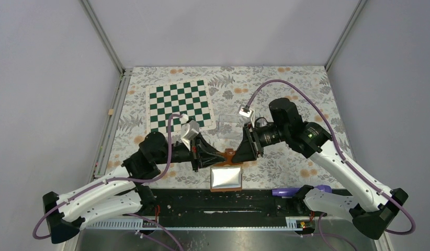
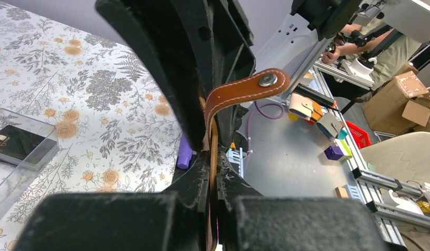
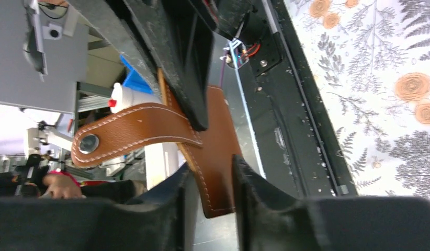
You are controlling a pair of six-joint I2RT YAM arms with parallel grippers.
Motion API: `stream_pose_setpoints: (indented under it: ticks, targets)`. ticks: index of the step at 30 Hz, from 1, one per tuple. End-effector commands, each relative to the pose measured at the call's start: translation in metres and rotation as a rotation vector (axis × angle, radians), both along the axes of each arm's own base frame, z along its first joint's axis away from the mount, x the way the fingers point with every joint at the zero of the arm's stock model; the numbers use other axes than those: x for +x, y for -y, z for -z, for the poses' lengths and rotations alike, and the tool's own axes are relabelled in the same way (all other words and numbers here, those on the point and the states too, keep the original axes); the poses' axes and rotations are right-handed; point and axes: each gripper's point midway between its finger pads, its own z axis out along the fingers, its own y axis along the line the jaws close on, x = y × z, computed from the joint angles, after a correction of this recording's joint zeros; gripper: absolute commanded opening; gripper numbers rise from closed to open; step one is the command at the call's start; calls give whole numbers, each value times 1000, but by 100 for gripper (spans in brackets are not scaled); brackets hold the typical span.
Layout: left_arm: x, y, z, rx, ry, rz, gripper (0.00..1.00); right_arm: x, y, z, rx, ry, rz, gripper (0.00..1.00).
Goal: Put the credit cards into the card holder
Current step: Open the card holder.
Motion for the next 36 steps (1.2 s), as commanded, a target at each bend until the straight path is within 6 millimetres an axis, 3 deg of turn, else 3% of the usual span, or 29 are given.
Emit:
stream_pose_setpoints:
  ticks: [1, 2, 3, 5, 7, 10, 18, 26, 36]
  targets:
    - [0, 0, -36, -85, 24, -4, 0, 2, -7, -13, 62, -1, -13, 21]
    - [2, 0, -35, -84, 17, -12, 4, 2, -6, -11, 55, -2, -12, 9]
    - [4, 0, -34, -81, 9, -24, 15, 3, -6, -7, 43, -2, -7, 0]
    - [11, -1, -30, -63, -6, -68, 50, 6, -3, 1, 8, 2, 15, 0]
    - [23, -7, -22, -27, -33, -153, 77, 8, -1, 8, -17, 8, 39, 0]
    - [44, -25, -4, 56, -85, -320, 95, 14, 3, 14, -41, 20, 84, 0]
    - [58, -72, 58, 263, -238, -555, 99, 29, 9, 17, -51, 16, 146, 0]
    - [47, -76, 112, 407, -439, -570, 99, 33, 5, 18, -33, -19, 148, 0]
    - [44, -60, 119, 475, -457, -497, 93, 34, 4, 23, -37, -41, 148, 0]
